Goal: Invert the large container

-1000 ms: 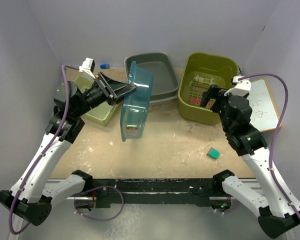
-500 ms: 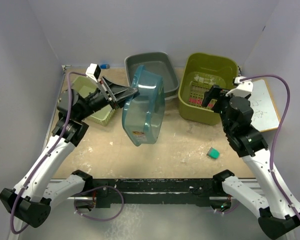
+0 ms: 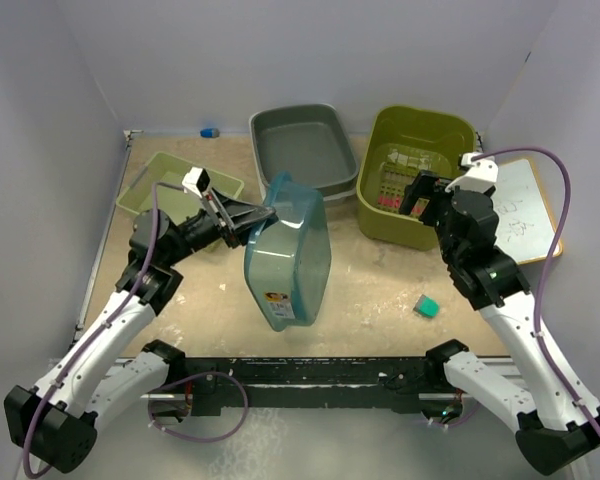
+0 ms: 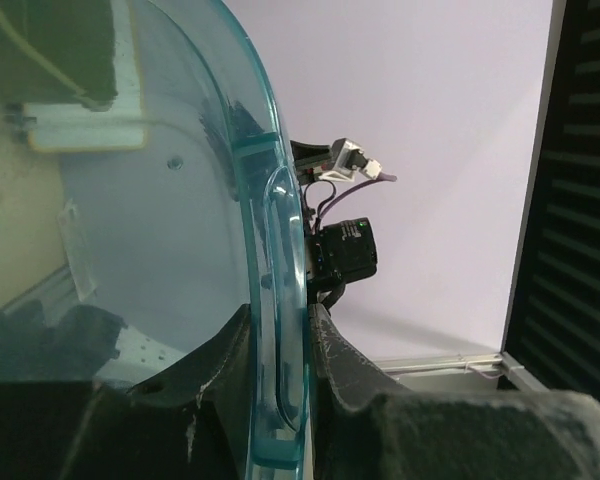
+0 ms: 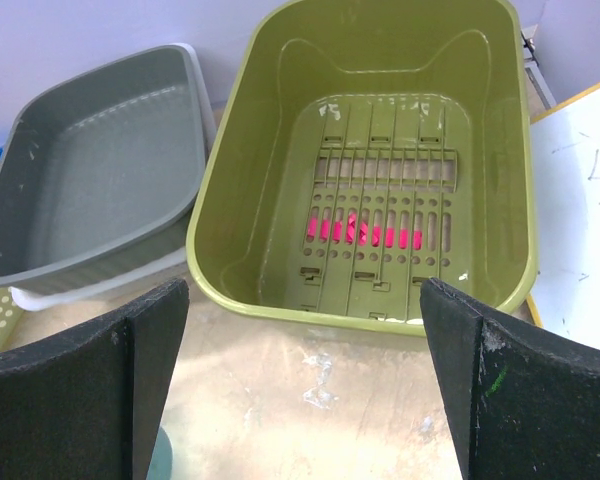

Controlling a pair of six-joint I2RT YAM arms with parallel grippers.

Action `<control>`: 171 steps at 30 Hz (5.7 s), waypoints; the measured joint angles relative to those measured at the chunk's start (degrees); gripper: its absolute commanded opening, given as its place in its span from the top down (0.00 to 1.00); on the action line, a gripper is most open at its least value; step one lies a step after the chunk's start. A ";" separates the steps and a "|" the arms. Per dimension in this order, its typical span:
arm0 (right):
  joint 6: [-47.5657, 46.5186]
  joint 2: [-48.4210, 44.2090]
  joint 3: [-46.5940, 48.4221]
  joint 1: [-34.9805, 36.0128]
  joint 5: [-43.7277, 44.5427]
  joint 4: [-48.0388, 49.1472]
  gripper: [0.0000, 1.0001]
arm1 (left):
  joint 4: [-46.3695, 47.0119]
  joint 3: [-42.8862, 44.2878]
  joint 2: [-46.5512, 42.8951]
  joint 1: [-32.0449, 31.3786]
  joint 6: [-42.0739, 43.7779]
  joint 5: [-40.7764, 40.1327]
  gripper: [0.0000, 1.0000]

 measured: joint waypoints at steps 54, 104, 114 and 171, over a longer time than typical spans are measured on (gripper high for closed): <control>8.85 7.96 -11.52 0.00 -27.28 -0.63 0.01 | -62.25 22.03 13.27 0.76 50.01 -52.04 0.27; 9.90 13.35 -9.79 0.00 -34.29 -0.52 0.03 | -33.94 31.65 36.72 30.14 49.92 -13.07 1.00; 9.86 13.33 -9.79 0.00 -34.51 0.11 0.03 | 3.04 8.81 33.11 30.25 22.88 4.39 1.00; 9.92 14.69 -9.79 0.00 -36.30 2.40 0.03 | -52.87 13.75 25.55 36.24 63.98 -38.91 0.17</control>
